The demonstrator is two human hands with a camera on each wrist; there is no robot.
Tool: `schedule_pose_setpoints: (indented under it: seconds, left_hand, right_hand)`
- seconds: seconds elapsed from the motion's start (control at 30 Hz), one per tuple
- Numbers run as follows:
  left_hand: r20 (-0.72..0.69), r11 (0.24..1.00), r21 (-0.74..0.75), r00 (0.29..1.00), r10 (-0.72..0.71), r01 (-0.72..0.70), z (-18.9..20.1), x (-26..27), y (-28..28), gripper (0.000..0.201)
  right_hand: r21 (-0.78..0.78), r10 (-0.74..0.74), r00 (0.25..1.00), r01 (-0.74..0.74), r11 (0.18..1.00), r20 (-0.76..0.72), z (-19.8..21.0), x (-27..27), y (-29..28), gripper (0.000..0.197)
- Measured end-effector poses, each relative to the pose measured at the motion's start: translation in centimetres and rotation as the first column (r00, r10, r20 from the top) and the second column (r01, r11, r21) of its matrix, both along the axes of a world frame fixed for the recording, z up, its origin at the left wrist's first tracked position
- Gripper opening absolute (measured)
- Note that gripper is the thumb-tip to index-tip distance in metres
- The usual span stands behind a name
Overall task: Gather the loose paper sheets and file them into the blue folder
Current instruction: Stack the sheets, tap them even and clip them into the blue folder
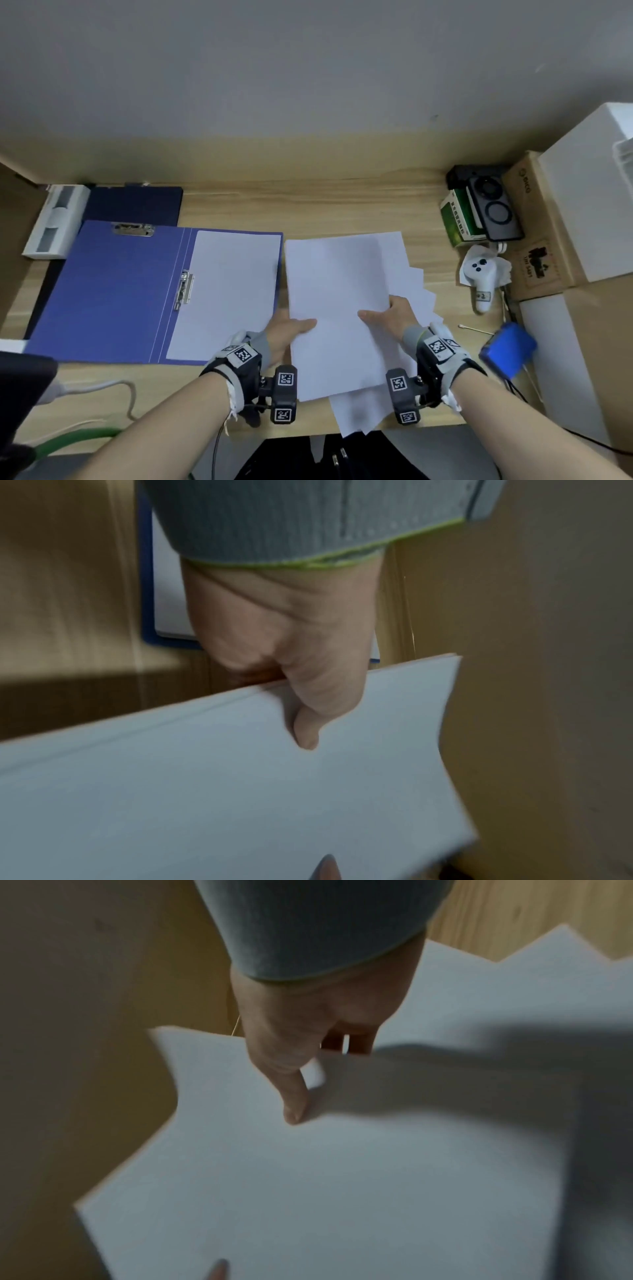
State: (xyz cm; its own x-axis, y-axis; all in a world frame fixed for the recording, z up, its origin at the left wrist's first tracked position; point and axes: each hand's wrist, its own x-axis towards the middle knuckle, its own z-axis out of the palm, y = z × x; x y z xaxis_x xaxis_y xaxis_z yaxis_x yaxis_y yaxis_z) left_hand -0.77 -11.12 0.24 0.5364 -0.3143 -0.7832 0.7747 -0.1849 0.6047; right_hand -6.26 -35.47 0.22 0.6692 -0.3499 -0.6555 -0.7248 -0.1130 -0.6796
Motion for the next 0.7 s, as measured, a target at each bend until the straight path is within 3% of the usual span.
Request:
schedule_pose_setpoints:
  seconds: [0.1, 0.23, 0.4, 0.53, 0.63, 0.7]
  left_hand:
    - [0.032, 0.98, 0.158, 0.993, 0.114, -0.117, -0.5, 0.8, 1.7, 0.034]
    - [0.03, 0.947, 0.253, 0.98, 0.195, -0.196, -1.1, 1.4, 4.3, 0.028]
    - [0.026, 0.912, 0.318, 0.964, 0.266, -0.26, -1.5, 1.5, 6.3, 0.03]
    - [0.007, 0.912, 0.31, 0.96, 0.28, -0.269, -1.4, 1.5, 6.3, 0.041]
    - [0.02, 0.911, 0.297, 0.956, 0.292, -0.285, -1.1, 1.9, 5.9, 0.04]
    - [0.034, 0.908, 0.296, 0.953, 0.301, -0.297, -0.5, 2.6, 5.7, 0.036]
  right_hand:
    - [-0.202, 0.05, 0.998, -0.04, 0.979, 0.045, -1.2, 0.1, -0.2, 0.056]
    - [-0.491, 0.23, 0.969, -0.244, 0.836, -0.09, -1.6, 0.4, -0.3, 0.076]
    - [-0.556, 0.382, 0.836, -0.547, 0.626, -0.393, -1.4, 0.8, -0.5, 0.088]
    - [-0.515, 0.431, 0.721, -0.691, 0.507, -0.543, -1.4, 2.0, -0.9, 0.067]
    - [-0.525, 0.483, 0.748, -0.664, 0.533, -0.455, -1.3, 2.8, -1.8, 0.041]
    - [-0.588, 0.527, 0.767, -0.63, 0.507, -0.367, -0.9, 3.8, -2.9, 0.03]
